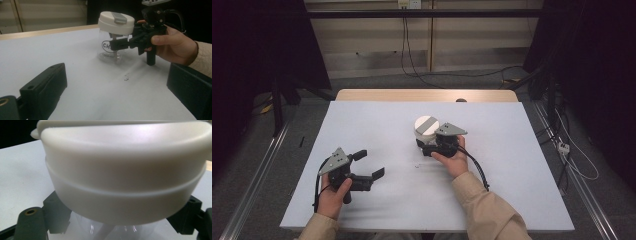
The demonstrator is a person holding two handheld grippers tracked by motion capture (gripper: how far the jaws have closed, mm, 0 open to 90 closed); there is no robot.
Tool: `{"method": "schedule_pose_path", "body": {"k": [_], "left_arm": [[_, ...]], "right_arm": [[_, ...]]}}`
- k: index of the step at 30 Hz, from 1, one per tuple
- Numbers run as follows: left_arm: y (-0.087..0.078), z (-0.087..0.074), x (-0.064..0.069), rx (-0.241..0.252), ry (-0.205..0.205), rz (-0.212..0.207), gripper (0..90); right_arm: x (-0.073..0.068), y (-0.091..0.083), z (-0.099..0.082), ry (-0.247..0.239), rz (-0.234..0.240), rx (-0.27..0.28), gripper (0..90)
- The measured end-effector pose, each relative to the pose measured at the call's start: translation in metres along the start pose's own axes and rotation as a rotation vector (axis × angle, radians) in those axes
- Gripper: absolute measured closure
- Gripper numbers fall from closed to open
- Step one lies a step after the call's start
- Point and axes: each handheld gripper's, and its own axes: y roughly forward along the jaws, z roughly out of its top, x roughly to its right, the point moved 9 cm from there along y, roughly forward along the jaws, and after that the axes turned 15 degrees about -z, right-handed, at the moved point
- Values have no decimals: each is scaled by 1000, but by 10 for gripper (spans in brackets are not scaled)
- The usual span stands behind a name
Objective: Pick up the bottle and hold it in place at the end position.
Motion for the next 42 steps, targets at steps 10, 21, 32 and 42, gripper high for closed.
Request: {"method": "schedule_pose_path", "body": {"k": [10, 21, 32, 42], "left_arm": [[20, 9, 1, -16, -6, -20, 26], [38, 21, 0, -8, 0, -34, 26], [53, 24, -4, -29, -10, -37, 36], [67, 25, -6, -54, -19, -46, 107]], "right_arm": [[0, 0, 0, -1, 1, -4, 190], [0, 0, -1, -2, 0, -7, 190], [0, 0, -1, -3, 0, -9, 190], [0, 1, -1, -3, 1, -12, 190]]}}
